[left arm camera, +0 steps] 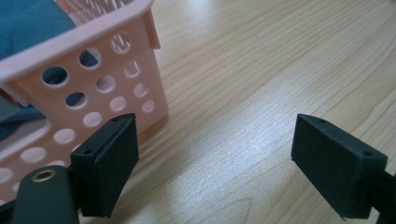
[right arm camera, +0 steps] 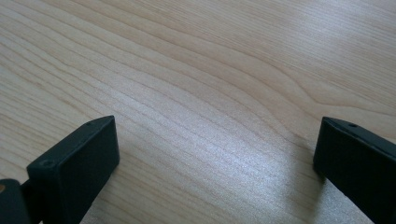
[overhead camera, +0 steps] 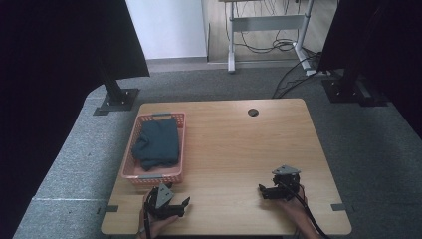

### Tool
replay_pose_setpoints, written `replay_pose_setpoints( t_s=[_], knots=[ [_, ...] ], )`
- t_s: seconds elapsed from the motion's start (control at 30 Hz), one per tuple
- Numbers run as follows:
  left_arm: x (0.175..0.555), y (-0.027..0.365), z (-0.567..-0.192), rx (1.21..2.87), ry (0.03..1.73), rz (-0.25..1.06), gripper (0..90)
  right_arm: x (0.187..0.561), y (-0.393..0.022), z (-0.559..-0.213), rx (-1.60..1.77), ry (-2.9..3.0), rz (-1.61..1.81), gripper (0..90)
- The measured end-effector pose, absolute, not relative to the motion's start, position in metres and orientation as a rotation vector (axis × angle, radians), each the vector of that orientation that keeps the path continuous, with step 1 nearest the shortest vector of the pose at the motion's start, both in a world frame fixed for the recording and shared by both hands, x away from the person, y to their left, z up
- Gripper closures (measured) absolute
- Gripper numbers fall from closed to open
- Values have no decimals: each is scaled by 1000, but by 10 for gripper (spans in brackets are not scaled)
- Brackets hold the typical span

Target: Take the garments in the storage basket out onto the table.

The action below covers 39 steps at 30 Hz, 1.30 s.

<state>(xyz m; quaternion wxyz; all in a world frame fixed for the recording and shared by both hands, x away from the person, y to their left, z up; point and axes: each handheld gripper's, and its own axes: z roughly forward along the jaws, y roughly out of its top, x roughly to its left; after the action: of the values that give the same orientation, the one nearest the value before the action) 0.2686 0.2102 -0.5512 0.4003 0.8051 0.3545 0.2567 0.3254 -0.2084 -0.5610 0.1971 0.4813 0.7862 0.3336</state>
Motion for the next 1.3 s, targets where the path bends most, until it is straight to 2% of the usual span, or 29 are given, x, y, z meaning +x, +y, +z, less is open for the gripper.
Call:
replay_pose_setpoints(
  t_s=[0.23, 1.3],
  knots=[
    [270, 211, -551, 2019, 921, 655, 124, 326, -209, -561, 1345, 2205, 935, 0],
    [259, 215, -529, 1969, 885, 703, 119, 326, -209, -561, 1333, 2214, 938, 0]
  ],
)
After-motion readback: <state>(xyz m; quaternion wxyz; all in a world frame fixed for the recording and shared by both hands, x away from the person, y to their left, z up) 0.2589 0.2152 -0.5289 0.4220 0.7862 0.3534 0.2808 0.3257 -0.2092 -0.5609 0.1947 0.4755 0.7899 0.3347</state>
